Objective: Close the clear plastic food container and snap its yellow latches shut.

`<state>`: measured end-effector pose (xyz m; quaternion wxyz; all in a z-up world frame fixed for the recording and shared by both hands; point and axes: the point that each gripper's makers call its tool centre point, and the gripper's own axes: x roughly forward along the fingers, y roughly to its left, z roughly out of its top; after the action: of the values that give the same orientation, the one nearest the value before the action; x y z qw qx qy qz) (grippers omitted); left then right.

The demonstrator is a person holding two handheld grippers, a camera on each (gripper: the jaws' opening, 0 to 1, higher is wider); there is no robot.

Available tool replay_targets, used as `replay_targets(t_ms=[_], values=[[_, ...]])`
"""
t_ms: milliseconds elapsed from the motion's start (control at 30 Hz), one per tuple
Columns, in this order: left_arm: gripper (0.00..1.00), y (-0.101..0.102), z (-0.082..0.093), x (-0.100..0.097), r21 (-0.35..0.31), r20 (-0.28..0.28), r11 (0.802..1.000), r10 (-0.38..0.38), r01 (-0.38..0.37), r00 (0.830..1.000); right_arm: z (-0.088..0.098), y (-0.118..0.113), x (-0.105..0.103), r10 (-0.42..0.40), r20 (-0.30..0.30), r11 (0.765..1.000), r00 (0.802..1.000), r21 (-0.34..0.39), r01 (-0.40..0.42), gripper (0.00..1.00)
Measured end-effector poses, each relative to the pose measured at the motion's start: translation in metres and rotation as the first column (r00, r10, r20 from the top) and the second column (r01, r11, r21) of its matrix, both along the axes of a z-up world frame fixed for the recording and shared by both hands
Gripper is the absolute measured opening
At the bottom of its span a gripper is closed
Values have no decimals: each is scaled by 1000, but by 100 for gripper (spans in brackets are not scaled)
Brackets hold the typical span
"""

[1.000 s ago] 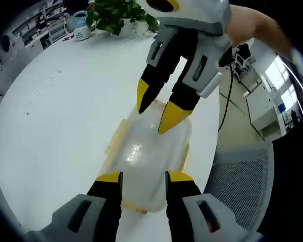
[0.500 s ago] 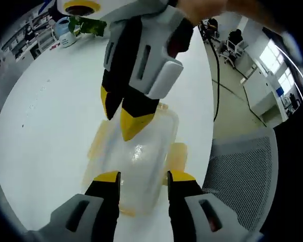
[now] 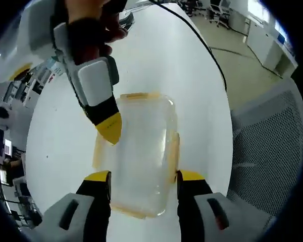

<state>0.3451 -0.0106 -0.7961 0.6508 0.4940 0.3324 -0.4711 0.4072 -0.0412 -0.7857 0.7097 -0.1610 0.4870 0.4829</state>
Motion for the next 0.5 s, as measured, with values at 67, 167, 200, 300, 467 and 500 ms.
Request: replay_targets(t_ms=[67,167,200,300,467,500], values=[[48,1,0,-5,-5,-8,1000,-2,2,1000,2,1,2,11,11,1000,1000,6,-11,25],[48,-2,2,-8,-17,-25,1000,-2,1,1000,3,3,5,50,28,999,998,7,-51,26],[48,-3,3,-8,-19,-27,1000,-5,4,1000,3,5,6,69,37,998,997,10,-69,26],[48,-12,7,-6,-37,-34,999,-12,11,999,5,13,11,97,45,995,994,18,-98,28],[47,-19,2,-8,-33,-54,999,-24,23,998,-2,26,6,190,16,982,982,10,-190,32],[47,-20,1,-7,-33,-50,999,-22,21,998,-4,28,8,213,23,977,977,2,-213,31]])
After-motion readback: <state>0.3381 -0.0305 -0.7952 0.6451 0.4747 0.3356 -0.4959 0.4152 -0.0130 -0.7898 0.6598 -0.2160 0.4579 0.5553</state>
